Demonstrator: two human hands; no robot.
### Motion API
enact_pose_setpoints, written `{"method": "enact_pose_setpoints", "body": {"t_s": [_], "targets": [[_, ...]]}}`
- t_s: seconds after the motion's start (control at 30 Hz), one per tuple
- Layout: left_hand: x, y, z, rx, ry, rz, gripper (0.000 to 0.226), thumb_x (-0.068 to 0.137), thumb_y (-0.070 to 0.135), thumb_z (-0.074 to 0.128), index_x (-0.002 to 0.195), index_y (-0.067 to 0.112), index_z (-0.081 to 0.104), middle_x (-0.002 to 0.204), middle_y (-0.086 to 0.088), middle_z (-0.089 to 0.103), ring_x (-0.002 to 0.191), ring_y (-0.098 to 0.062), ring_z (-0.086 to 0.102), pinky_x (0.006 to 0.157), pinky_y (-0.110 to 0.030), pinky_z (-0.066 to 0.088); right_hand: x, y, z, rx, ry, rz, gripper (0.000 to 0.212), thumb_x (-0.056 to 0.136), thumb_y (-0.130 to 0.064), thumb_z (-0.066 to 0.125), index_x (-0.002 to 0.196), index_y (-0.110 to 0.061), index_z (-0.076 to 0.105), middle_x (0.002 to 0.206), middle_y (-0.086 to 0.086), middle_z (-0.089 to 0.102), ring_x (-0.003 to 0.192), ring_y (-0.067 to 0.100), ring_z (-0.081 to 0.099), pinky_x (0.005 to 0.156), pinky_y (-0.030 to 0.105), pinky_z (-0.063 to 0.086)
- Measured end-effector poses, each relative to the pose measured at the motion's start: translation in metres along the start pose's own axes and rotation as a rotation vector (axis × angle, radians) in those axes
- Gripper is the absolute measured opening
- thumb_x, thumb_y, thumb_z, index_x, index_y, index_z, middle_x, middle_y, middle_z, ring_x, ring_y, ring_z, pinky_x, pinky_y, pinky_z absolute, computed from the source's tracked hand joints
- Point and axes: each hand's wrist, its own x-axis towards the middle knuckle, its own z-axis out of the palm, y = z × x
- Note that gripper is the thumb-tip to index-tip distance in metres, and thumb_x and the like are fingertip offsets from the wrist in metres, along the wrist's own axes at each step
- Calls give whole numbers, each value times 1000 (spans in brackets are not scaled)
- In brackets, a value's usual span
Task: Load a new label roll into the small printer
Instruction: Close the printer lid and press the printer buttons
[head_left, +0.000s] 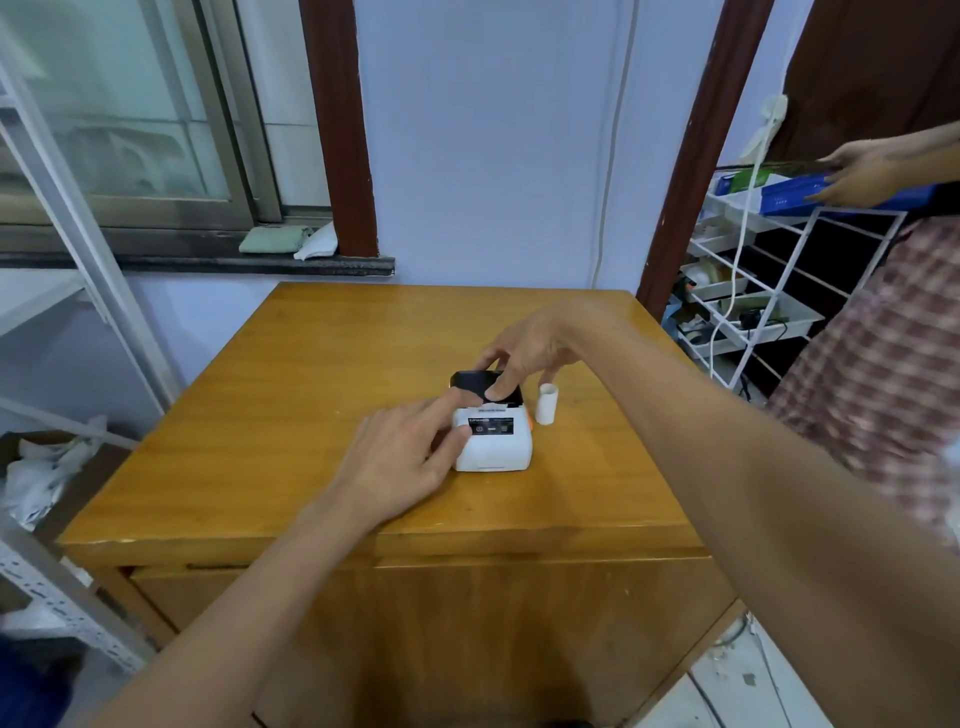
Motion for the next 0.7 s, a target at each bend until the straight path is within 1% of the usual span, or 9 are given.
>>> {"method": "enact_pose_setpoints", "body": {"t_s": [0.07, 0.17, 0.27, 0.33, 0.43, 0.53, 0.57, 0.63, 0.7], "targets": [[1, -1, 0, -13, -12, -5, 35, 102, 43, 44, 133, 34, 57, 75, 20, 46, 67, -18, 63, 54, -39, 51, 0, -6, -4, -35, -25, 17, 49, 95, -28, 74, 140, -29, 55, 137, 4, 67, 128, 22, 63, 110, 45, 48], [0, -5, 2, -34, -20, -29, 40, 100, 47, 43, 134, 30, 55, 72, 16, 49, 60, -15, 58, 53, -41, 52, 3, -15, -10, -100, -53, 49, 53, 94, -27, 76, 143, -26, 54, 130, 2, 70, 124, 23, 66, 110, 47, 49], [1, -6, 2, -32, -12, -31, 44, 98, 49, 40, 133, 28, 56, 72, 16, 49, 58, -14, 56, 51, -39, 49, 6, -19, -14, -136, -91, 75, 55, 93, -27, 77, 143, -27, 54, 119, -2, 70, 124, 24, 66, 110, 48, 50], [1, -4, 2, -31, -13, -30, 44, 99, 49, 40, 133, 26, 55, 72, 15, 49, 56, -12, 54, 49, -37, 46, 8, -17, -15, -109, -103, 85, 55, 91, -29, 79, 141, -29, 55, 117, -2, 71, 121, 24, 68, 109, 47, 51], [2, -7, 5, -129, -22, -92, 41, 101, 45, 50, 138, 29, 49, 71, 13, 57, 58, -9, 56, 54, -36, 46, 10, -12, -14, -87, -117, 88, 58, 90, -32, 80, 142, -31, 53, 123, 0, 73, 120, 23, 69, 108, 46, 52], [9, -16, 8, -467, -54, -291, 46, 101, 35, 63, 144, 35, 47, 72, 2, 68, 65, -13, 63, 66, -35, 49, 7, -13, -11, -109, -110, 87, 63, 90, -35, 79, 146, -32, 49, 134, 0, 69, 126, 22, 65, 110, 47, 50], [11, -18, 8, -507, -70, -309, 48, 101, 34, 64, 145, 36, 48, 71, 2, 68, 65, -12, 63, 68, -35, 49, 5, -15, -11, -132, -97, 90, 64, 91, -37, 78, 147, -33, 48, 134, -1, 66, 128, 22, 62, 111, 47, 49], [11, -18, 9, -474, -110, -282, 49, 100, 39, 63, 147, 37, 47, 70, 5, 67, 62, -7, 60, 67, -38, 50, 2, -15, -9, -156, -85, 100, 65, 91, -43, 76, 149, -34, 47, 130, -2, 64, 130, 23, 60, 113, 49, 46], [12, -16, 9, -451, -133, -285, 53, 99, 46, 62, 149, 39, 44, 72, 6, 68, 63, -7, 61, 68, -40, 52, -3, -10, -5, -116, -64, 103, 67, 90, -48, 75, 149, -33, 48, 133, 1, 66, 130, 23, 60, 114, 51, 44]]}}
